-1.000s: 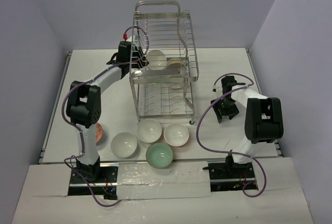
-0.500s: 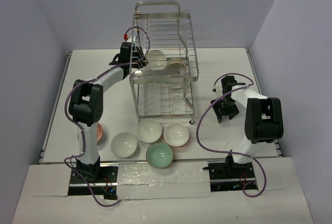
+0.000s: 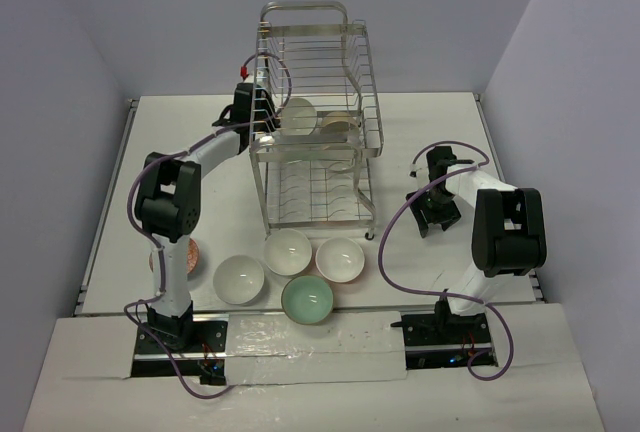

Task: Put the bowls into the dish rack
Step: Pick up the bowl from the dish rack, then insert the bowl into the dish rack.

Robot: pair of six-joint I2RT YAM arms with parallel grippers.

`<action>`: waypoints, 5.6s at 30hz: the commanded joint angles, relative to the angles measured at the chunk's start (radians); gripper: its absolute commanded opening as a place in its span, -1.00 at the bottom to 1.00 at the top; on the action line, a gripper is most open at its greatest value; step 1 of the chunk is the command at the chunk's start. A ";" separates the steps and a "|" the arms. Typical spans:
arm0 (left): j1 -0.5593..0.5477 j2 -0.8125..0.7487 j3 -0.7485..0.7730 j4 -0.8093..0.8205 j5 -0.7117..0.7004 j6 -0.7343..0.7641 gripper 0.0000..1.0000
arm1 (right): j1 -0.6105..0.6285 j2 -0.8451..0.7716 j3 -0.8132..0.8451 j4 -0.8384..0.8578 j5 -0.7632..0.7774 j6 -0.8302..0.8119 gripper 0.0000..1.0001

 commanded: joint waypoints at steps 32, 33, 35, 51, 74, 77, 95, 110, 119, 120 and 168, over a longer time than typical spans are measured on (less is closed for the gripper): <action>-0.034 -0.158 -0.460 0.703 -0.394 0.322 -1.00 | 0.003 0.064 -0.063 0.062 0.102 -0.011 0.39; -0.036 -0.165 -0.476 0.724 -0.399 0.328 -1.00 | 0.001 0.066 -0.063 0.062 0.102 -0.011 0.39; -0.040 -0.181 -0.517 0.798 -0.409 0.334 -1.00 | 0.001 0.066 -0.061 0.062 0.102 -0.011 0.39; -0.140 -0.137 -0.718 1.388 -0.460 0.664 -1.00 | 0.001 0.069 -0.058 0.060 0.102 -0.008 0.40; -0.192 0.124 -0.560 1.849 -0.446 1.018 -1.00 | 0.001 0.072 -0.054 0.057 0.100 -0.011 0.42; -0.186 0.134 -0.552 1.849 -0.425 1.038 -1.00 | 0.000 0.072 -0.052 0.056 0.097 -0.011 0.42; -0.177 0.156 -0.534 1.849 -0.299 1.121 -1.00 | 0.001 0.075 -0.052 0.054 0.105 -0.014 0.42; -0.177 0.179 -0.509 1.850 -0.225 1.213 -1.00 | 0.000 0.076 -0.054 0.059 0.116 -0.014 0.42; -0.177 0.200 -0.468 1.850 -0.213 1.264 -1.00 | 0.001 0.078 -0.050 0.057 0.116 -0.015 0.42; -0.175 0.200 -0.467 1.850 -0.219 1.265 -1.00 | 0.001 0.078 -0.050 0.057 0.114 -0.014 0.42; -0.155 0.125 -0.658 1.852 -0.070 1.429 -0.24 | 0.001 0.076 -0.058 0.065 0.140 -0.015 0.42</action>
